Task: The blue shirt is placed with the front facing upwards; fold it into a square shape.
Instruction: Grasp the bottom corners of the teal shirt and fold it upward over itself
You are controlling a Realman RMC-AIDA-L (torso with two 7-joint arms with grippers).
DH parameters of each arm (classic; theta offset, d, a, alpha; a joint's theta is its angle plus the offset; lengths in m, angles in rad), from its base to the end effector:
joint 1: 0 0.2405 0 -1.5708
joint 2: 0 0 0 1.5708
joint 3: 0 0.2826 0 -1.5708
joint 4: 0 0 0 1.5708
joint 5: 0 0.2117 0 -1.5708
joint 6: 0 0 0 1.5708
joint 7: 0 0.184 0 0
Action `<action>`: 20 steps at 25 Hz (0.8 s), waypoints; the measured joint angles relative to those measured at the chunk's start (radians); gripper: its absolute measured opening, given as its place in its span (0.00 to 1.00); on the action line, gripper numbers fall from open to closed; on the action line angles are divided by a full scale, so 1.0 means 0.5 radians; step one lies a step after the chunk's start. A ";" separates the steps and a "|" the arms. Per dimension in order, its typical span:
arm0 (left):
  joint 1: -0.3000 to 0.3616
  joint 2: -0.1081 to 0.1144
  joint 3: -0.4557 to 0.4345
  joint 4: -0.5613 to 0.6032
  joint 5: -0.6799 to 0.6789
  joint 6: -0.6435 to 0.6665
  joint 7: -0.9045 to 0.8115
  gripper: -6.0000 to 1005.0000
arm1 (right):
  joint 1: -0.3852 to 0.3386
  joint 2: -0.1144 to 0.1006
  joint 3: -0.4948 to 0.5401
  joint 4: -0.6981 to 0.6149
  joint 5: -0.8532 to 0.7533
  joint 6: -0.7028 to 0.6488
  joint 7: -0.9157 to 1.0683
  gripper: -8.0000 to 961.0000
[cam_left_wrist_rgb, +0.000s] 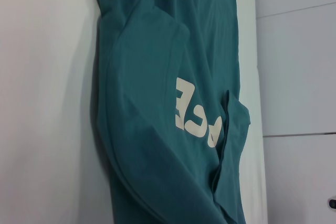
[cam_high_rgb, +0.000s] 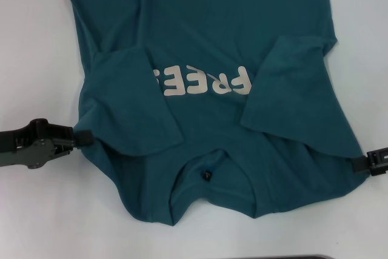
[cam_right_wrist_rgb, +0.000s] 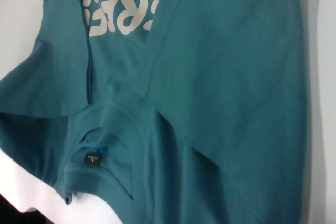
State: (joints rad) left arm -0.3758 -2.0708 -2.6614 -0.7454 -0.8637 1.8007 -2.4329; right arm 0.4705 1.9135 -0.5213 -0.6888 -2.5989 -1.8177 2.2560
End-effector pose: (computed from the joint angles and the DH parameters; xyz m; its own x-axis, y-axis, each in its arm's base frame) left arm -0.3313 0.2753 -0.0248 -0.1139 0.9620 0.2482 0.9406 0.0240 0.3387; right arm 0.3765 0.2744 0.0166 0.1276 -0.9911 -0.0367 -0.9917 -0.1280 0.0093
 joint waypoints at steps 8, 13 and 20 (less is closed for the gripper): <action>0.000 0.000 0.000 0.000 0.000 -0.002 -0.003 0.02 | 0.007 0.009 0.006 0.000 -0.064 0.013 0.017 0.95; -0.001 0.000 0.000 0.003 0.000 -0.007 -0.002 0.02 | 0.021 0.032 0.006 0.002 -0.062 0.021 0.018 0.95; -0.004 0.000 0.000 0.003 0.000 -0.009 -0.003 0.02 | 0.068 0.076 0.007 0.020 -0.054 0.021 0.013 0.95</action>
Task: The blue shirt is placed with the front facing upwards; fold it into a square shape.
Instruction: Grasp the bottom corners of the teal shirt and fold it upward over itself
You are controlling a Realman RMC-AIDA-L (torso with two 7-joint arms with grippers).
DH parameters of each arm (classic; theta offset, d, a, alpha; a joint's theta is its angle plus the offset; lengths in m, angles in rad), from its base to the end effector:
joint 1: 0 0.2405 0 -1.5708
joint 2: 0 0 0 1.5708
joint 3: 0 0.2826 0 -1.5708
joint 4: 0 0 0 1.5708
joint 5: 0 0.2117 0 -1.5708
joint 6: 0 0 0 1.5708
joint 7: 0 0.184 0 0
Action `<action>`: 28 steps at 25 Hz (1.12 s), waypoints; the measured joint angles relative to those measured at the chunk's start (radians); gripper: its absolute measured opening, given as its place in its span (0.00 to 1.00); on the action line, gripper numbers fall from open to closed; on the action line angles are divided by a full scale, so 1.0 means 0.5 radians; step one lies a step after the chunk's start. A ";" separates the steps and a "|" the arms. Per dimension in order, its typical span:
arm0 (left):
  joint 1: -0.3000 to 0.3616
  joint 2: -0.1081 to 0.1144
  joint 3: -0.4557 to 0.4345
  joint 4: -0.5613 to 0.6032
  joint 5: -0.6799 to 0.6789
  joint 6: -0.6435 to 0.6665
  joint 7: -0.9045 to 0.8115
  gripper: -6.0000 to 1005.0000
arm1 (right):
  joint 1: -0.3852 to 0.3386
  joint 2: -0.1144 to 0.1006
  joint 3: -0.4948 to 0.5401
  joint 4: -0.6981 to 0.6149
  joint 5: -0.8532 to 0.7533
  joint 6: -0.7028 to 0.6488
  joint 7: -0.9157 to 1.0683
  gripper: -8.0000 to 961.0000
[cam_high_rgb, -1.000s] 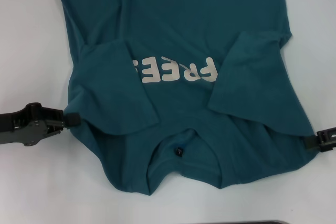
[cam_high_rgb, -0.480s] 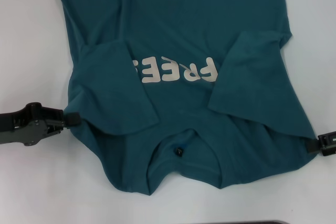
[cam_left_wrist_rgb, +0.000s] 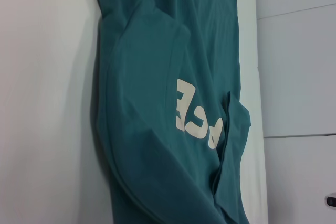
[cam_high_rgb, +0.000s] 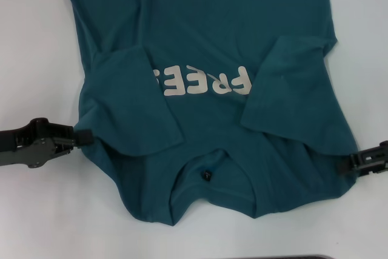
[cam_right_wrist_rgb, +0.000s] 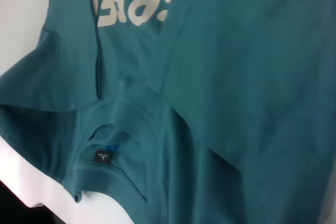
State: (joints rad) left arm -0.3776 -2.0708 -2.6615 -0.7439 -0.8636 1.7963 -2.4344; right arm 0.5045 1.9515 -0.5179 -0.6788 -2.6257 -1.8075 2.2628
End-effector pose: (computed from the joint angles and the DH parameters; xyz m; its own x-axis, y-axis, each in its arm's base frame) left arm -0.3313 0.2763 -0.0251 -0.1155 0.9614 0.2498 0.9410 0.0254 0.3375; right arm 0.3638 0.2798 -0.0024 0.1418 -0.9899 -0.0080 -0.9894 -0.1419 0.0295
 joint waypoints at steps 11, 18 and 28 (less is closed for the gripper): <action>-0.002 0.002 -0.003 0.000 -0.018 0.002 0.000 0.02 | -0.045 -0.047 0.049 -0.016 0.222 -0.068 -0.002 0.95; -0.005 0.003 -0.003 0.000 -0.020 0.003 0.000 0.02 | -0.062 -0.066 0.051 -0.015 0.086 -0.049 0.018 0.94; -0.002 0.003 -0.010 0.000 -0.022 0.002 0.000 0.02 | -0.069 -0.060 0.046 -0.013 0.035 -0.013 0.042 0.94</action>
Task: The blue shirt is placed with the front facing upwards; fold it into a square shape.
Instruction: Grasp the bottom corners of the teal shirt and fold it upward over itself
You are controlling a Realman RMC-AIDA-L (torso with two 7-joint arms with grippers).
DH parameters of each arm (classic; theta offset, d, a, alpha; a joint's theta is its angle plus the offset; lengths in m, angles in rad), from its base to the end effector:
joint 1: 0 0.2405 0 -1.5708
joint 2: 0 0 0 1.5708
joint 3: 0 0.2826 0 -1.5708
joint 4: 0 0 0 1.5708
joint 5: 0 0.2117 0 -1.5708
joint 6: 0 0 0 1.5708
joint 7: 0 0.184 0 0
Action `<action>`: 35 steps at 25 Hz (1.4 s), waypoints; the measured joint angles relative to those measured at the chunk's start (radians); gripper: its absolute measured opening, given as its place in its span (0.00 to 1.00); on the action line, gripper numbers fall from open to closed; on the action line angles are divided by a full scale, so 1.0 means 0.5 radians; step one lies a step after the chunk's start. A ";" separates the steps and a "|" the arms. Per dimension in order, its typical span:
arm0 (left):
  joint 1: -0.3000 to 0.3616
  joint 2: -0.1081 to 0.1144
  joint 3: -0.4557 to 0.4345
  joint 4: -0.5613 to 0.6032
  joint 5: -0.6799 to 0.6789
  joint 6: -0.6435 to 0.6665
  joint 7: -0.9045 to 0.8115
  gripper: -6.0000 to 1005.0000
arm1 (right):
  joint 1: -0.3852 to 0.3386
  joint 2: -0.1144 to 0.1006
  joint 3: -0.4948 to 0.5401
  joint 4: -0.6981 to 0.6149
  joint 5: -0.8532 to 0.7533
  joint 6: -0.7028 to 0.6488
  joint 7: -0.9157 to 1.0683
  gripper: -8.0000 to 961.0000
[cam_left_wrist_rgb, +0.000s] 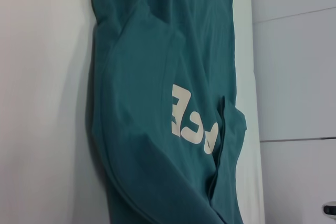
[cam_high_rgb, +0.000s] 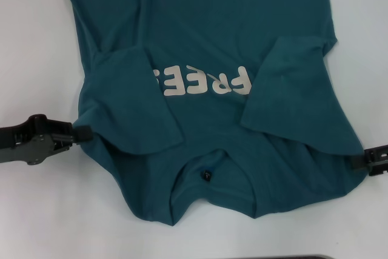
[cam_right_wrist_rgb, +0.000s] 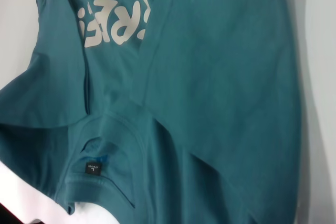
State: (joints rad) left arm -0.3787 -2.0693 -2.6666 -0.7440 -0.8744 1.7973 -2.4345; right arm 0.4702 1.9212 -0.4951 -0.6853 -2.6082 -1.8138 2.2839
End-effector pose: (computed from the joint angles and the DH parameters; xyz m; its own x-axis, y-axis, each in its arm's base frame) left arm -0.3303 0.2782 -0.0230 -0.1166 0.9584 0.2606 0.9384 0.0203 0.3450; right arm 0.3765 0.2740 0.0142 0.0861 -0.9950 -0.0505 -0.9960 -0.0872 0.0205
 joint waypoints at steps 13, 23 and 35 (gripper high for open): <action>0.002 0.000 -0.011 0.000 0.000 -0.002 0.000 0.02 | 0.026 0.045 0.011 0.017 0.010 0.023 0.007 0.93; -0.002 0.000 -0.017 0.000 0.000 0.006 0.000 0.02 | 0.000 0.043 0.027 -0.037 0.012 0.039 0.053 0.92; -0.008 0.000 -0.017 0.000 0.000 0.006 0.000 0.02 | -0.005 0.043 0.011 -0.056 0.003 0.021 0.064 0.37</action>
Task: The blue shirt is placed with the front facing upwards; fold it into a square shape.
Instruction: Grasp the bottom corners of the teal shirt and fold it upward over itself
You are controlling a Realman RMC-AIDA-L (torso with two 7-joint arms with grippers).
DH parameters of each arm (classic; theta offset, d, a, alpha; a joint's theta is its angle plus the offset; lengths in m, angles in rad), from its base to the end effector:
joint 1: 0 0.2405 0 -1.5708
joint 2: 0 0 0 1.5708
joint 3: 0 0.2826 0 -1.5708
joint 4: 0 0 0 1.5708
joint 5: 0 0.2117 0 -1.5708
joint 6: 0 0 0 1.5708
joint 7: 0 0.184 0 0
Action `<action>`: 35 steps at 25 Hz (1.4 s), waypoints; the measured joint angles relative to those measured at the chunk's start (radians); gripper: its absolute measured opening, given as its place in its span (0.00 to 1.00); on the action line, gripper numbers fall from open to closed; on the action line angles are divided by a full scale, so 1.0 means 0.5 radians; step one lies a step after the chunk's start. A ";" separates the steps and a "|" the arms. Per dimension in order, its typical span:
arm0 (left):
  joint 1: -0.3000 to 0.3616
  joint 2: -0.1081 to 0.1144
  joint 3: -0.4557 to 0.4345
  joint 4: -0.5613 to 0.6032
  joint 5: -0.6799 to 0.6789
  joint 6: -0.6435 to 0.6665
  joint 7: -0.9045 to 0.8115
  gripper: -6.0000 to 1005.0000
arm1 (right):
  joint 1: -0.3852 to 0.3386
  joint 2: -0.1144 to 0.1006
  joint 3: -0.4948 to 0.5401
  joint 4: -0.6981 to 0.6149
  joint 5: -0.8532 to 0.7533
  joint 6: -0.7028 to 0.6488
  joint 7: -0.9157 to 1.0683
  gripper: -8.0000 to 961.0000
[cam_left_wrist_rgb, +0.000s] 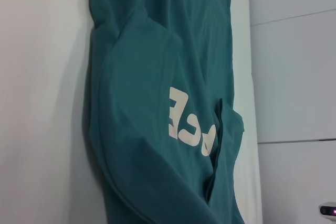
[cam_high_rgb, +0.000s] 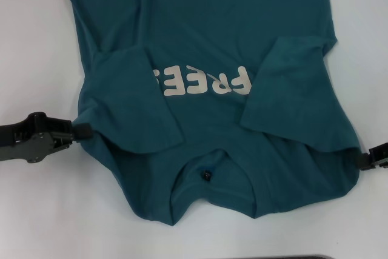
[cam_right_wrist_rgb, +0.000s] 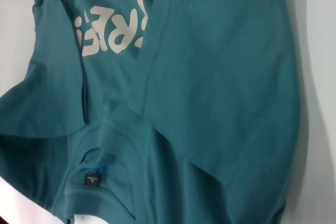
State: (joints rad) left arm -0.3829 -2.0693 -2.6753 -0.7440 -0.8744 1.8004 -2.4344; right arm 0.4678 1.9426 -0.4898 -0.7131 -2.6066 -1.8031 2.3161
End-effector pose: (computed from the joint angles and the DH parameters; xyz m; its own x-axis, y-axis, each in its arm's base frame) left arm -0.3291 0.2797 -0.0220 -0.1165 0.9572 0.2650 0.9367 0.0172 0.3496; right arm 0.3746 0.2765 0.0100 0.0621 -0.9957 -0.0682 -0.9979 -0.0633 0.0162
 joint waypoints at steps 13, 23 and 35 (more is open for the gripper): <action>-0.011 0.003 0.000 0.000 -0.003 0.009 -0.002 0.02 | 0.000 -0.025 -0.005 -0.001 -0.030 -0.004 0.007 0.05; 0.007 0.036 0.020 -0.022 0.016 0.131 0.000 0.02 | -0.026 -0.036 0.008 -0.271 -0.200 -0.148 0.074 0.01; 0.141 0.023 0.202 -0.202 0.145 0.328 0.006 0.02 | -0.044 0.002 -0.021 -0.308 -0.285 -0.222 0.069 0.02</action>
State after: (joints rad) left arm -0.3125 -2.0579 -2.5745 -0.8449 -0.8017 1.9644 -2.4314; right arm 0.4458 1.9436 -0.5004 -0.8671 -2.7492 -1.9143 2.3507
